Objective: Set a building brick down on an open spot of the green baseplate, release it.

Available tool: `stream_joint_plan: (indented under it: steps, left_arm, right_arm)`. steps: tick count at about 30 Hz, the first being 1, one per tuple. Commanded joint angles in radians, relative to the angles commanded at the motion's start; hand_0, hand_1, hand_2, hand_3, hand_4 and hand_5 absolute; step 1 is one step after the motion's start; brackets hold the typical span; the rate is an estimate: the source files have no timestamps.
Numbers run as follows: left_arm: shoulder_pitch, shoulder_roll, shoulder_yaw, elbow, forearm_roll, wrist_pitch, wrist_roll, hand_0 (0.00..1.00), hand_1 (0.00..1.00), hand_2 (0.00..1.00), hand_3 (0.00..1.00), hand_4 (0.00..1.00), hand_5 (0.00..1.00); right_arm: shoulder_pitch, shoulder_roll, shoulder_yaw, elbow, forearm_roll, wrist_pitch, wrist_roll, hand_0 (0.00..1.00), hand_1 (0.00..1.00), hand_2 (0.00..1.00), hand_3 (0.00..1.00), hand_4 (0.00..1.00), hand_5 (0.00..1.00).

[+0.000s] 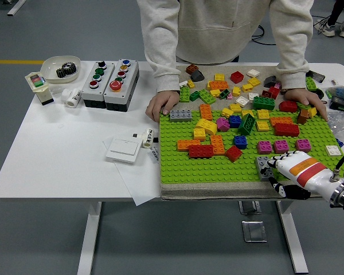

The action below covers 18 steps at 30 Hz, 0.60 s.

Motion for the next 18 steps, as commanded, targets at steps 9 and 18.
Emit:
stream_joint_plan:
  steps: [9, 18]
  left_arm:
    - [0.004, 0.001, -0.005, 0.001, 0.009, -0.001, 0.003, 0.605, 0.680, 0.644, 0.546, 0.558, 0.595]
    - [0.006, 0.001, -0.007, 0.001, 0.013, -0.001, 0.002, 0.606, 0.680, 0.644, 0.546, 0.558, 0.594]
  right_arm:
    - [-0.005, -0.008, 0.044, 0.053, 0.021, -0.030, 0.009, 0.702, 0.639, 0.706, 0.642, 0.390, 0.291]
    - [-0.007, -0.010, 0.067, 0.061, 0.057, -0.037, 0.008, 0.717, 0.666, 0.726, 0.654, 0.418, 0.283]
